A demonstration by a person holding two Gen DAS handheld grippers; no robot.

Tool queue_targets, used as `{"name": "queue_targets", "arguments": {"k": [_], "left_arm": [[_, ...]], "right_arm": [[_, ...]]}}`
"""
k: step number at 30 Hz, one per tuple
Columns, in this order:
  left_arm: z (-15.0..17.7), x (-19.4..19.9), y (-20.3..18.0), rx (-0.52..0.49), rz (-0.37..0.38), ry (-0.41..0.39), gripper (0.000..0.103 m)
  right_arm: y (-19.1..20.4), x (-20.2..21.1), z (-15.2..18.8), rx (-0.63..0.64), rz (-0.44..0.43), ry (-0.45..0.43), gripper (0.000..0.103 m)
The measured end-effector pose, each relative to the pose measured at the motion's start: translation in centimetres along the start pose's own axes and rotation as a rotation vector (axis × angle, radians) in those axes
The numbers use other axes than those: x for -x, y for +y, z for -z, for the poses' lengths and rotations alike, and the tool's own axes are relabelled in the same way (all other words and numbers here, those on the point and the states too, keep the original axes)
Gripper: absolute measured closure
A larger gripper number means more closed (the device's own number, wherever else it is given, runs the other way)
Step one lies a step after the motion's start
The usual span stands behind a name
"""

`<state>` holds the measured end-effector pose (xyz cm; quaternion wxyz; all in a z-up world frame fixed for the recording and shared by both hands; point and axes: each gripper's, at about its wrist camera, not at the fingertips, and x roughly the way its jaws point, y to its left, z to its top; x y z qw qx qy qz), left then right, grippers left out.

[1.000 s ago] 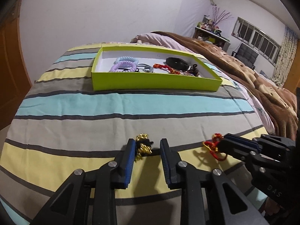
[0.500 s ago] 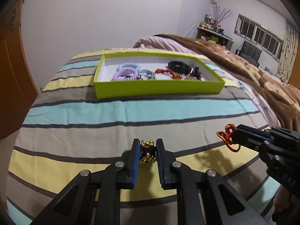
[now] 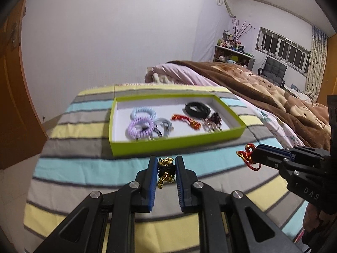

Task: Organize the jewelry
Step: 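Lift and carry the red beaded charm and gold charm with both tools over the box, then open both tools to release the red charm and gold charm in the box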

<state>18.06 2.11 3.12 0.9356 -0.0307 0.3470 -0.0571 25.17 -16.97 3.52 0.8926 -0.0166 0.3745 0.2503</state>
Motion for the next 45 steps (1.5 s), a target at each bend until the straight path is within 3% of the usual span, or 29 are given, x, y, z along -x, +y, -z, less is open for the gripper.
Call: {"name": "queue_targets", "arguments": {"k": [11,19,29,36,39,42,45], "left_arm": [[-4.5,-3.9,2.3,-0.012,-0.031,-0.009,0.086],[-6.8,-8.7,4.1,0.000,-0.066,0.021,0.086],[-7.8,-13.8,6.8,0.046,-0.109,0.088,0.086],[-7.4,-15.4,6.9,0.037,-0.133,0.112,0.086],[-7.5,-15.6,6.8,0.046,-0.103,0.117,0.086],[-7.5,-15.6,6.7,0.043,-0.105,0.114,0.086],[-7.5,-15.4,6.8,0.057,-0.109,0.107,0.086]], "right_arm": [[-1.7,-3.3,-5.0,0.001,0.011,-0.015,0.094],[-2.8,-8.4,-8.3,0.014,0.029,0.021,0.094],[-3.9,-14.8,-9.3,-0.004,0.042,0.098,0.094],[-4.1,-16.7,-9.7,-0.004,0.039,0.129,0.094],[-4.3,-16.8,-9.8,-0.005,0.033,0.134,0.093],[-4.1,-16.7,-9.7,0.013,0.036,0.140,0.090],[-3.5,-16.5,-9.6,0.035,0.035,0.137,0.077]]}}
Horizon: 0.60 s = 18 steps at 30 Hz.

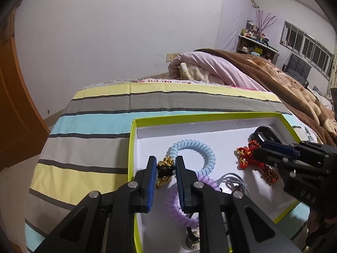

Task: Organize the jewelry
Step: 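Open both tools to release the red charm and gold charm in the box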

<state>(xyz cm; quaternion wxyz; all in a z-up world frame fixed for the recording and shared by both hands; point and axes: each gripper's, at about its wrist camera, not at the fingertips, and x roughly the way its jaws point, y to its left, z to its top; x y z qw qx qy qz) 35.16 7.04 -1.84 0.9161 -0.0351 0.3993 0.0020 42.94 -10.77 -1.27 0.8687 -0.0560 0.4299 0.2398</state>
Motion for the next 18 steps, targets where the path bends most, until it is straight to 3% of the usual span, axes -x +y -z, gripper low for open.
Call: {"name": "queue_targets", "arguments": {"k": [1,3,11,18], "left_arm": [[0.0,0.1,0.1,0.006,-0.005,-0.005,0.085],[0.1,0.4,0.4,0.019,-0.005,-0.015,0.085],[0.8,3.1,0.8,0.049,0.003,-0.060,0.085],[2.7,7.5,0.1,0.040,-0.005,-0.107,0.085]], "right_arm": [[0.2,0.1,0.0,0.005,-0.002,-0.003,0.071],[0.6,0.3,0.2,0.015,0.002,-0.009,0.070],[1.2,2.3,0.9,0.019,0.023,-0.047,0.070],[1.4,6.4,2.8,-0.006,0.040,-0.098,0.070]]}}
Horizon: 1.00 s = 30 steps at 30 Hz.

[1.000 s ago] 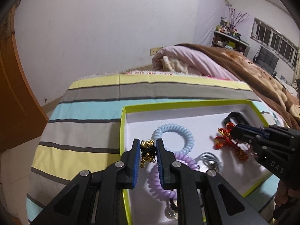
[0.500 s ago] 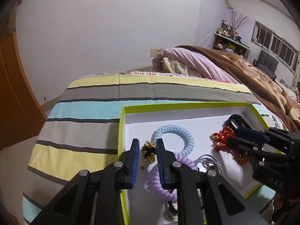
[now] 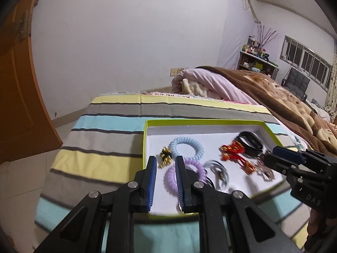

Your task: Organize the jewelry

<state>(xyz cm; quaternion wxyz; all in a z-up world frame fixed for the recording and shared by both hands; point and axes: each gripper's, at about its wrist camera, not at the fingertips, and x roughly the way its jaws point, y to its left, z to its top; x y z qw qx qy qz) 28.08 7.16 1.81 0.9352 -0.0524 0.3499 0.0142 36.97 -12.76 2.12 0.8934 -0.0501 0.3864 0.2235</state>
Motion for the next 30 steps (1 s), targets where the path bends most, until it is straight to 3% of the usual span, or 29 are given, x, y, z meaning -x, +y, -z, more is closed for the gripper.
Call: {"name": "queue_targets", "arguments": {"k": [15,30], "left_arm": [[6.9,12.5,-2.5,-0.033,-0.040,-0.095,0.085],[13.8,19.8,-4.2,-0.024,-0.019,-0.094,0.085]], "right_arm": [[1.7,12.0,7.0,-0.044,0.038,-0.094,0.069],[3.3,18.8,14.1,-0.066,0.073,-0.127,0.068]]}}
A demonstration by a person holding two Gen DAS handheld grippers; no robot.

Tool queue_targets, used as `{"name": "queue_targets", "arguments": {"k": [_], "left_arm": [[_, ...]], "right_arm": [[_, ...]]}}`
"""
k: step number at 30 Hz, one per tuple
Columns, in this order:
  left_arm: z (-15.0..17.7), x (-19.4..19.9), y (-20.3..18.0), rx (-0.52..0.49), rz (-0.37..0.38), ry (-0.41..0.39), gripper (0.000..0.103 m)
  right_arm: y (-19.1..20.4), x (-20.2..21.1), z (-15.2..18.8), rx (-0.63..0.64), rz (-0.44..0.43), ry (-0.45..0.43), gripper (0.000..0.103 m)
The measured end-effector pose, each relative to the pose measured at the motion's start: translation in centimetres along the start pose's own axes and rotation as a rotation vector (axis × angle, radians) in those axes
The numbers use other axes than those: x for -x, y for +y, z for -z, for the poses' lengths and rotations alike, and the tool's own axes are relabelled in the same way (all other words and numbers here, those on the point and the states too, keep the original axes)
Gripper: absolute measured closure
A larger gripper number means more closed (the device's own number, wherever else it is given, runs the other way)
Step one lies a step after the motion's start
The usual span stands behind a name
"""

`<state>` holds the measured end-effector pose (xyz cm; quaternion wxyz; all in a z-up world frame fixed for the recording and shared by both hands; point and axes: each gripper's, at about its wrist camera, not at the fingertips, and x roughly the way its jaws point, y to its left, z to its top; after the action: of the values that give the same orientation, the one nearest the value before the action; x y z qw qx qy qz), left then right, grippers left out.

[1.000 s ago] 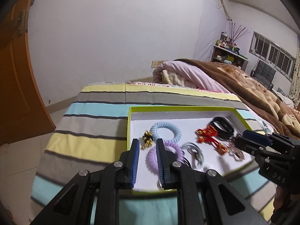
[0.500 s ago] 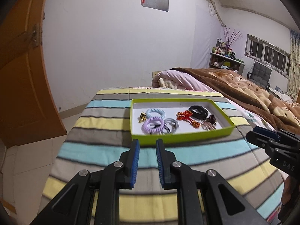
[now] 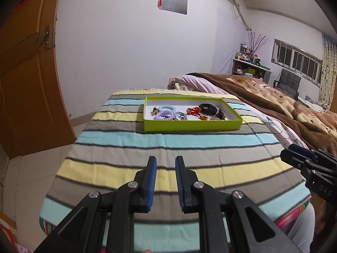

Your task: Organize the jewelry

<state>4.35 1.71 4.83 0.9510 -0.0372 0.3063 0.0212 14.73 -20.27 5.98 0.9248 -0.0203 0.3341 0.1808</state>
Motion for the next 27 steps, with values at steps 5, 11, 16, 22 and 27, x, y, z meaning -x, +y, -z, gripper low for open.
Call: {"name": "queue_targets", "arguments": {"k": [5,11,16,22,27], "left_arm": [[1.0,1.4,-0.9,-0.009,0.025,-0.010,0.085],[1.6,2.4,-1.2,-0.006,0.042,-0.041,0.085],[2.3,2.2,-1.1,-0.004,0.042,-0.043,0.085],[2.8,2.0,-1.1,-0.005,0.030,-0.037,0.085],[2.9,2.0,-1.5,-0.021,0.018,-0.043,0.085]], "right_arm": [[0.3,1.6,1.5,0.003,0.016,-0.020,0.068],[0.6,2.6,2.6,0.012,0.032,-0.051,0.068],[0.7,2.9,3.2,0.011,0.036,-0.076,0.068],[0.7,2.7,3.5,0.010,0.035,-0.069,0.068],[0.7,2.5,3.6,0.008,0.034,-0.062,0.068]]}}
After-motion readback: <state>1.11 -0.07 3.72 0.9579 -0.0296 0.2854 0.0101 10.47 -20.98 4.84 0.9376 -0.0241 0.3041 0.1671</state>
